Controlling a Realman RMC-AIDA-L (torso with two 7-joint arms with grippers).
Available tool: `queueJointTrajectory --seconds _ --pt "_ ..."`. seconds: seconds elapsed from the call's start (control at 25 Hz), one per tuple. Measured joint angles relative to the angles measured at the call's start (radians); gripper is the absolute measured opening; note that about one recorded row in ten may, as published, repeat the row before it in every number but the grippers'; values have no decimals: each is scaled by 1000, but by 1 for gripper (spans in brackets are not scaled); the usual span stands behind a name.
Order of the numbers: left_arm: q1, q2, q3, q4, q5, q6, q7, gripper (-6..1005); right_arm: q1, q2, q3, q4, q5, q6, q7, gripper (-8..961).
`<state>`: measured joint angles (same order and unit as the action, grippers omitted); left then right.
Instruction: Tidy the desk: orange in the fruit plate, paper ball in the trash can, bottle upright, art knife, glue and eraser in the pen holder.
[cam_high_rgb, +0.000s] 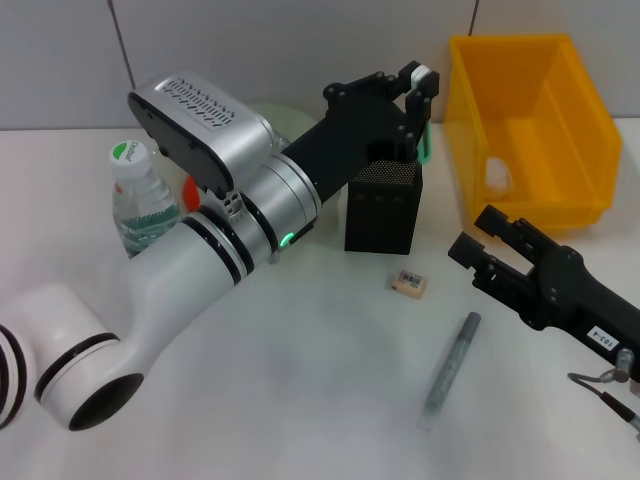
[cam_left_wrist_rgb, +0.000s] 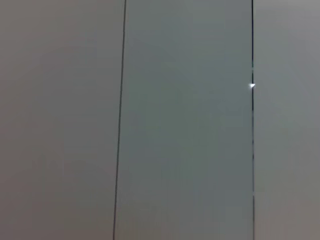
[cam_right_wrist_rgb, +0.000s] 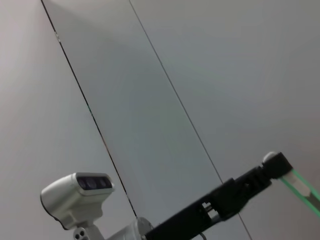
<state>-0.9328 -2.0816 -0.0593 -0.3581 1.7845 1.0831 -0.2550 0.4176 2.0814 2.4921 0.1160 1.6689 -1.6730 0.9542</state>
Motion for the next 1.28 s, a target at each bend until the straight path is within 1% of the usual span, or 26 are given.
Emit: queueJointTrajectory --seconds 0.04,0.12,0.16,0.2,0.24,0.32,0.36,0.4,0.44,0.52,0.56,0.64,0.72,0.84,0.96,1.12,1.2,1.28 --pt "9 0 -33 -2 34 -8 3 194 3 0 -2 0 0 4 0 784" --pt "9 0 -33 -2 34 -8 3 195 7 0 -3 0 0 14 0 784" --pt "42 0 -111 -8 126 22 0 196 9 1 -3 -1 0 18 0 784" --pt "42 0 -111 -8 126 22 0 196 9 1 -3 -1 0 18 0 784" --pt "77 2 -192 -16 219 74 -8 197 12 1 -4 -1 0 20 0 784" --pt "77 2 -192 -16 219 74 -8 198 16 2 -4 -3 0 22 0 784" --pt "85 3 -220 -17 255 84 -12 199 20 2 -7 -4 0 23 0 784" --pt "96 3 -279 -20 315 82 -17 199 20 2 -7 -4 0 23 0 784" --pt "98 3 -313 -26 341 52 -15 200 22 2 -9 -4 0 23 0 784" --pt "98 2 -327 -29 351 30 -12 201 26 2 -12 -4 0 23 4 784" --pt "96 2 -346 -32 355 -13 -7 201 27 2 -12 -4 0 23 6 784" --pt "93 2 -365 -32 357 -59 -2 202 28 2 -13 -4 0 23 6 784" --pt "93 2 -365 -32 357 -59 -2 204 28 2 -13 -4 0 23 7 784" --pt "101 2 -402 -41 358 -99 32 205 28 2 -13 -4 0 25 7 784" --pt "101 2 -402 -41 358 -99 32 207 28 2 -13 -4 0 27 8 784" --pt "106 1 -401 -45 360 -136 45 209 30 2 -13 -3 -2 39 8 784" --pt "108 1 -401 -47 360 -136 45 210 30 0 -14 9 -20 47 4 784" --pt "110 1 -402 -50 360 -136 45 211 25 -1 -15 48 -55 59 1 784"
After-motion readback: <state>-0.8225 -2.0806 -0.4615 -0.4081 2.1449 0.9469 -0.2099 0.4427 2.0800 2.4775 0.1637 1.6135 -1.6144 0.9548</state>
